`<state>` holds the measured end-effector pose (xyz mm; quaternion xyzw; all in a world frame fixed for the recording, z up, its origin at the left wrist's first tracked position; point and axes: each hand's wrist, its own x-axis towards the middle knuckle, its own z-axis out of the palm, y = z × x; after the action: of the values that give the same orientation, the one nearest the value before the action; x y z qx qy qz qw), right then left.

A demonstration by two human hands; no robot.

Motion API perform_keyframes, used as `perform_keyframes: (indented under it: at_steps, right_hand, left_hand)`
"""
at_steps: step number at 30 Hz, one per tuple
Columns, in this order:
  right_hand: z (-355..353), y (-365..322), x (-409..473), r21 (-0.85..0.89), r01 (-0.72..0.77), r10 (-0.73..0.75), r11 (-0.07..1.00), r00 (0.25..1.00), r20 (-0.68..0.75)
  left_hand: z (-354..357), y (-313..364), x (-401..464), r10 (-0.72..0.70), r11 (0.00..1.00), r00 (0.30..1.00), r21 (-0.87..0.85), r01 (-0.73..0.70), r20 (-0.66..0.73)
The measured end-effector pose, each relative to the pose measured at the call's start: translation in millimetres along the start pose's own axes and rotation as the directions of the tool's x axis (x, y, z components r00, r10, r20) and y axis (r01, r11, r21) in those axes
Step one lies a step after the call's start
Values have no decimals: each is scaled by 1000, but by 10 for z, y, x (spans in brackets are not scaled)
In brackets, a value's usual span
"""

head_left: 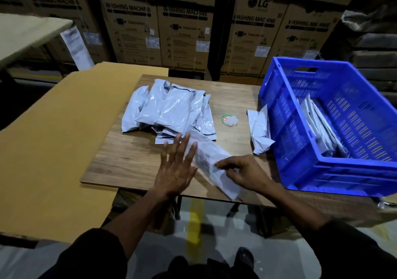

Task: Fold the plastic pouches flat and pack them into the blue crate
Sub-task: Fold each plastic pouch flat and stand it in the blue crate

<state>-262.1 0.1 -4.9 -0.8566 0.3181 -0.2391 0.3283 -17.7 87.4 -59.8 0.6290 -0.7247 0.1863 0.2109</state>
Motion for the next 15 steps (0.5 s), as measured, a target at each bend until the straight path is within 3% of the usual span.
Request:
perform_keyframes:
  at_steps: [3, 5, 7, 9, 11, 12, 15]
  right_hand:
    - [-182, -16, 101, 201, -284, 243, 937, 948, 206]
    - [-261, 72, 183, 188, -372, 298, 909, 895, 330]
    - [-291, 226, 263, 50, -379, 341, 924, 877, 339]
    - [-242, 296, 299, -220, -317, 364, 923, 905, 222]
    - [-91, 278, 254, -444, -212, 227, 870, 974, -19]
    - [44, 264, 202, -446, -181, 152, 877, 983, -101]
    - [518, 162, 51, -373, -112, 79, 921, 992, -101]
  left_hand:
    - [77, 19, 24, 113, 985, 988, -139, -98, 103]
    - [194, 69, 3, 127, 984, 954, -159, -86, 270]
    - [319, 117, -71, 105, 986, 893, -159, -39, 437]
    - [386, 173, -142, 58, 990, 855, -138, 17, 515]
    - [385, 253, -170, 11, 997, 879, -74, 28, 477]
    - [386, 298, -161, -1, 998, 909, -64, 30, 417]
    - [467, 415, -126, 69, 978, 990, -204, -42, 126]
